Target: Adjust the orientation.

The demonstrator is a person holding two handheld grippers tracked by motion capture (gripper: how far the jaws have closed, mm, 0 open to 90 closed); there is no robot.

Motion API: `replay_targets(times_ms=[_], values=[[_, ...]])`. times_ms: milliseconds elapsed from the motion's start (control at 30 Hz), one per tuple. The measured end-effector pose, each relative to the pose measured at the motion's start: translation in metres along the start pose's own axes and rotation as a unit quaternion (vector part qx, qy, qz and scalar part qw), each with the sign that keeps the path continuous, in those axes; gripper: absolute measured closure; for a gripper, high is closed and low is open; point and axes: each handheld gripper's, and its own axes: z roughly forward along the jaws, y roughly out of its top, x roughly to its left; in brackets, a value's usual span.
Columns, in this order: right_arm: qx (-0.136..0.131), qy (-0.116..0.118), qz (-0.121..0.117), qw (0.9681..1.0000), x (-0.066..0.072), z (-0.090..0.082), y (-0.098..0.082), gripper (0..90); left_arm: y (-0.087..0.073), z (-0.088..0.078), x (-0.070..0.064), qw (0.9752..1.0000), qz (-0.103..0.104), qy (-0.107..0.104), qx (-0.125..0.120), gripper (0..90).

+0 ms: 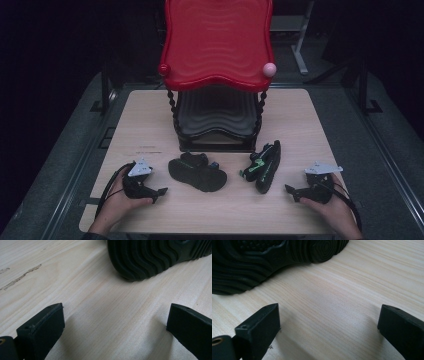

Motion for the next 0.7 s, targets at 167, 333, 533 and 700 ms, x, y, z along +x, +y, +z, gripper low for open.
replay_targets(times_ms=[167, 333, 533, 700], values=[[0.0, 0.001, -0.001, 1.0, 0.0, 0.0, 0.0, 3.5, 0.0, 0.0, 0.0, 1.0, -0.001, 0.001, 0.0, 1.0], [0.0, 0.0, 0.0, 1.0, 0.0, 0.0, 0.0, 3.5, 0.003, -0.006, 0.0, 0.9999, -0.002, 0.002, 0.012, 11.6], [0.0, 0.0, 0.0, 1.0, 0.001, -0.001, -0.001, 3.5, 0.007, -0.018, 0.002, 0.9996, -0.006, -0.026, 0.012, 38.2], [0.0, 0.0, 0.0, 1.0, 0.001, -0.001, -0.001, 3.5, 0.012, -0.026, 0.0, 0.9979, -0.024, -0.059, 0.003, 66.7]])
